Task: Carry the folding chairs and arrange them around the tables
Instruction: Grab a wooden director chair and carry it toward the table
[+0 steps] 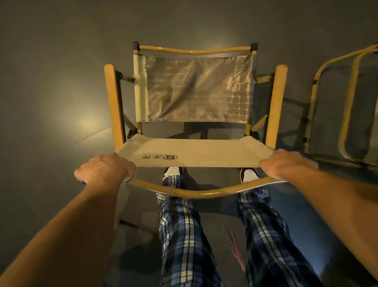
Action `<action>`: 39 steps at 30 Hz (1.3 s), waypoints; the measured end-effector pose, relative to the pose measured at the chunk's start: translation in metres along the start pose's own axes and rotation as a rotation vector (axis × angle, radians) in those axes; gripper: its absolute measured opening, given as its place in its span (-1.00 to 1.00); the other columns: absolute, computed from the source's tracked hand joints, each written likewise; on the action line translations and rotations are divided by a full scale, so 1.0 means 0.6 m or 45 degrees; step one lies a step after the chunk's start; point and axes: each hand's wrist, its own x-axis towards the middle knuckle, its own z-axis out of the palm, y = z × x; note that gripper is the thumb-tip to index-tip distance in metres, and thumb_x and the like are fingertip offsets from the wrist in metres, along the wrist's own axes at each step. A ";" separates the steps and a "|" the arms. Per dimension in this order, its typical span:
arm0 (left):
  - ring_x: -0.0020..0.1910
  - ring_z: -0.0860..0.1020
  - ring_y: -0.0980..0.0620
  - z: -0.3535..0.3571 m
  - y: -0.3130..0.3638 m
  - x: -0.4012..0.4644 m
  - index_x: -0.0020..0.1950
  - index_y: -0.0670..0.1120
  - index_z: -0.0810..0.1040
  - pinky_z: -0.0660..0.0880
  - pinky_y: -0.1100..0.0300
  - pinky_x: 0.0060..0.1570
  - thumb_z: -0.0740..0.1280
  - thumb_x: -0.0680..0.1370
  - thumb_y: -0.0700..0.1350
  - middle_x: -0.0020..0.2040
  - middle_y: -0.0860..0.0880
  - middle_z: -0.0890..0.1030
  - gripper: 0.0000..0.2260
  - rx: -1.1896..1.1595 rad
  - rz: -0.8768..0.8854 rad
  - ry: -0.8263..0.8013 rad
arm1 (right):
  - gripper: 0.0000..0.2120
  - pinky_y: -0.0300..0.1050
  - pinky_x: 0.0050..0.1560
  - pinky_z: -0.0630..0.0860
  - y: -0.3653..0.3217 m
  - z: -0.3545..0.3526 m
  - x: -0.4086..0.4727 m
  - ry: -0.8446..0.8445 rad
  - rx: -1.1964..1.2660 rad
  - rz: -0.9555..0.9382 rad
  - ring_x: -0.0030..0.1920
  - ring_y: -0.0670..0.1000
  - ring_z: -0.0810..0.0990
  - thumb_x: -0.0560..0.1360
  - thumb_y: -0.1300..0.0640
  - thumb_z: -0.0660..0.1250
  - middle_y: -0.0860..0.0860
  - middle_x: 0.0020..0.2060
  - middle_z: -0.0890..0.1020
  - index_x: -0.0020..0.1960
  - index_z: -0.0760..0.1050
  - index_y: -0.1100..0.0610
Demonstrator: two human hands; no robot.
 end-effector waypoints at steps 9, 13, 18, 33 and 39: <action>0.11 0.48 -0.18 0.204 0.101 -0.177 0.28 -0.06 0.45 0.35 -0.15 0.21 0.20 0.51 0.19 0.10 -0.13 0.52 -0.55 -0.641 -0.221 -0.229 | -0.54 0.03 -0.01 0.34 0.103 -0.120 0.059 0.356 -0.476 -0.331 0.18 0.21 0.52 0.56 -0.14 0.10 0.15 0.23 0.53 0.34 0.42 0.09; 0.14 0.46 -0.18 0.309 0.118 -0.261 0.32 -0.09 0.43 0.34 -0.12 0.21 0.19 0.52 0.16 0.15 -0.16 0.50 -0.53 -0.791 -0.396 -0.415 | -0.55 0.04 -0.06 0.36 0.108 -0.109 0.047 0.460 -0.687 -0.486 -0.04 0.16 0.47 0.53 -0.19 0.12 0.10 -0.02 0.51 0.26 0.46 0.07; 0.13 0.48 -0.21 0.430 0.088 -0.317 0.43 -0.04 0.31 0.37 -0.13 0.09 0.21 0.49 0.13 0.15 -0.15 0.50 -0.46 -0.932 -0.462 -0.578 | -0.61 0.01 -0.09 0.37 0.081 -0.060 0.011 0.502 -0.881 -0.688 -0.11 0.15 0.47 0.53 -0.14 0.11 0.07 -0.11 0.50 0.20 0.48 0.05; 0.21 0.49 -0.20 0.652 0.242 -0.556 0.49 -0.04 0.18 0.45 -0.16 0.21 0.28 0.46 0.19 0.23 -0.14 0.48 -0.33 -1.659 -0.792 -0.889 | -0.58 0.03 -0.09 0.35 0.034 0.054 -0.019 0.714 -1.499 -1.177 -0.05 0.12 0.51 0.54 -0.23 0.05 0.05 -0.04 0.57 0.17 0.49 -0.01; 0.11 0.51 -0.17 0.711 0.284 -0.635 0.47 -0.07 0.24 0.48 -0.14 0.18 0.26 0.48 0.12 0.13 -0.13 0.50 -0.39 -1.869 -0.944 -0.872 | -0.59 0.00 -0.15 0.40 0.038 0.120 -0.058 0.769 -1.660 -1.331 -0.07 0.10 0.56 0.53 -0.22 0.07 0.04 -0.10 0.58 0.14 0.51 0.00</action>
